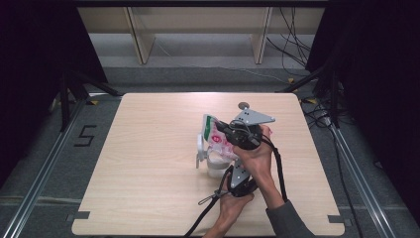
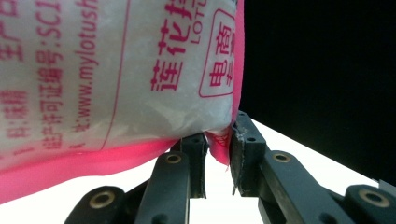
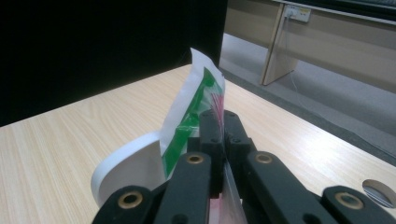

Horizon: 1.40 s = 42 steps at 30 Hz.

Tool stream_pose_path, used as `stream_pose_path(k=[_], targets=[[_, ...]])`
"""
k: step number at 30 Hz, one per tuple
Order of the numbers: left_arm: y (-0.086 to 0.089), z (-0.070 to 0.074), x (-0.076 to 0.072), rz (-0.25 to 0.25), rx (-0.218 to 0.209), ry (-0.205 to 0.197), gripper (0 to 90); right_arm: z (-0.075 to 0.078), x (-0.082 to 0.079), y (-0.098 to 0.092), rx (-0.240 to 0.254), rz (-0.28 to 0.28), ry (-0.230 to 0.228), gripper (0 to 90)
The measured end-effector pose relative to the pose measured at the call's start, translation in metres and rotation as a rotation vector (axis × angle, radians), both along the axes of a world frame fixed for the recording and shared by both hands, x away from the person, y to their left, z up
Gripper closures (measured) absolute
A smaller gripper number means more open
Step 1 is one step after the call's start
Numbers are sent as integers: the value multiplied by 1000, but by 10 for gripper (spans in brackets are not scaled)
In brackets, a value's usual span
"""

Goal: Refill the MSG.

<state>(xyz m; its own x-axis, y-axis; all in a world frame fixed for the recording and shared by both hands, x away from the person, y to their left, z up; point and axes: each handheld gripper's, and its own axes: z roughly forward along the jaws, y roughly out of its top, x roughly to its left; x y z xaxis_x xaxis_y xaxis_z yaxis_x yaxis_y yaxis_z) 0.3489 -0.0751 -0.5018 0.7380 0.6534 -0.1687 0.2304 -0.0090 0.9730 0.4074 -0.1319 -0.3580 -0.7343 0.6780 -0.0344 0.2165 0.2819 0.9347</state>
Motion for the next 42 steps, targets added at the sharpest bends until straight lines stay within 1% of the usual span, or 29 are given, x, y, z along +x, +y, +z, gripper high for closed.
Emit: stream_pose_path(k=[2,3,4,7,8,9,11,12,13,15,16,17,19,20,21,23,25,26,27,28,30,31,35,36,37,38,40,41,42], targets=[[0,1,0,-1,-1,-3,771,1,-1,-1,19,-9,12,900],[0,1,0,1,-6,-3,771,2,1,-2,7,23,-19,900],[0,1,0,1,-6,-3,771,2,0,-1,2,11,-25,900],[0,1,0,-1,-3,3,771,1,1,0,-18,15,-18,900],[0,0,0,-1,-2,1,770,0,1,1,-8,3,-29,900],[0,0,0,0,-2,1,771,0,1,0,-11,10,-20,900],[0,0,0,1,-2,2,771,0,2,0,-8,18,-22,900],[0,1,0,-2,-6,-1,771,1,-1,-1,14,-6,9,900],[0,1,0,3,-4,-3,771,1,1,-1,9,18,-13,900],[0,1,0,3,-7,-3,771,2,0,-1,-7,20,-19,900],[0,1,0,3,-7,-3,771,2,-1,0,-2,8,-3,900],[0,1,0,2,-4,-1,771,2,-1,1,0,9,2,900],[-1,0,0,3,-9,-4,771,1,0,1,5,14,-2,900],[-1,0,0,3,-11,-5,771,2,-1,0,-4,8,6,900],[0,1,0,4,-8,-4,771,2,-1,0,-4,10,-1,900],[0,2,-1,6,-11,-4,771,3,-2,0,4,11,3,900],[0,1,0,7,-16,-6,771,3,-2,2,-2,21,-18,900],[-1,1,0,7,-20,-6,772,3,-3,2,1,3,-16,900],[-1,2,0,8,-18,-5,772,3,-3,2,-7,13,-26,900],[-1,2,0,6,-19,-4,772,3,-3,2,-2,5,-13,900],[-2,1,0,7,-20,-5,772,3,-2,2,-5,15,-19,900],[-2,1,0,7,-18,-5,771,2,-2,2,-7,5,-26,900],[-3,2,0,5,-19,-6,771,3,-1,1,-13,16,-13,900],[-3,2,0,6,-20,-6,771,3,-1,1,-16,16,-15,900],[-3,2,0,5,-22,-4,771,3,0,0,-23,17,-30,900],[-3,2,0,5,-21,-3,771,3,-1,1,-13,14,-9,900],[-3,2,0,3,-20,-4,771,3,-1,0,-15,13,-12,900],[-3,3,-2,20,-3,2,771,3,-1,0,-12,15,-11,900],[-3,2,-1,13,-6,0,771,3,-1,0,-15,15,-11,900]])
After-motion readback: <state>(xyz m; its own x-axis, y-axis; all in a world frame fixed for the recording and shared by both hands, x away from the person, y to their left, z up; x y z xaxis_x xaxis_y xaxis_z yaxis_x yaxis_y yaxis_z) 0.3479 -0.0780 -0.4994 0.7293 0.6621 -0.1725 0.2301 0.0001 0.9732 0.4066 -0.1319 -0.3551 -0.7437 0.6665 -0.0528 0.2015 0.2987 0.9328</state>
